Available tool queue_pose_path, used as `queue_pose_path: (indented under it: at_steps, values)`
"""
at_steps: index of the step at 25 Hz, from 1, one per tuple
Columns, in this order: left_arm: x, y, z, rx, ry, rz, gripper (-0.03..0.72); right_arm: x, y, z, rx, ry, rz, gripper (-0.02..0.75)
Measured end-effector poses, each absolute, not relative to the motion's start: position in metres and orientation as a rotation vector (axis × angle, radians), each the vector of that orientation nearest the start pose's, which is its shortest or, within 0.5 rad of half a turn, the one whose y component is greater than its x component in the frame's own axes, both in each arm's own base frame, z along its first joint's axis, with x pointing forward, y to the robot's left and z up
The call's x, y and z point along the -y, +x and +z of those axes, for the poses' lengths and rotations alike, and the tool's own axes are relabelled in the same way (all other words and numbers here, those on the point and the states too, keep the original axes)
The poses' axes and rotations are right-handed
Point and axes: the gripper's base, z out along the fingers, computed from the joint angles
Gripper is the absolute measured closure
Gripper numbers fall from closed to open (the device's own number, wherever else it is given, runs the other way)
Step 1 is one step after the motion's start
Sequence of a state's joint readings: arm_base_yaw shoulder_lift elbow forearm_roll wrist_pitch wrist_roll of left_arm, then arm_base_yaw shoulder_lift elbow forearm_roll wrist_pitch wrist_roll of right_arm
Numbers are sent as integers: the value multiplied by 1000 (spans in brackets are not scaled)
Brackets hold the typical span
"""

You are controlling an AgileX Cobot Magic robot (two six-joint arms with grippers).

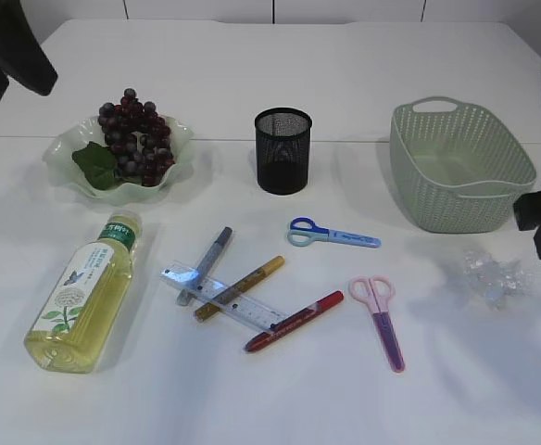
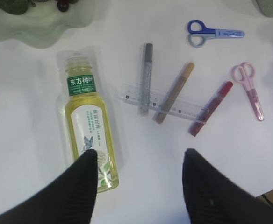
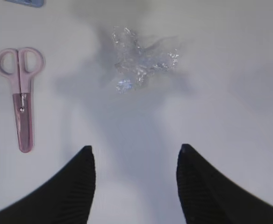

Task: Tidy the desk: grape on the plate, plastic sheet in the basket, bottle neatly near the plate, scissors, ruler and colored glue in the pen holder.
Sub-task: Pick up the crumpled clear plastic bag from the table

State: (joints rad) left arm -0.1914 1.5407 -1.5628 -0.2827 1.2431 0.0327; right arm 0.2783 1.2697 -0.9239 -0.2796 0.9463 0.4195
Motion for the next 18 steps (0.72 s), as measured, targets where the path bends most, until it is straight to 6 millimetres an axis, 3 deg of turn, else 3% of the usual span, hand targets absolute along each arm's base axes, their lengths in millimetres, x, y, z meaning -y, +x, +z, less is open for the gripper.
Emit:
queue_pose_path:
  at_steps: [10,18]
  values:
    - [103,299,377,-2683,341,-467,267,-55,268,225,-2850,-15,-212,309]
    - [105,298,377,-2683,345,-471,269,-57,282,221,-2810,-15,-205,311]
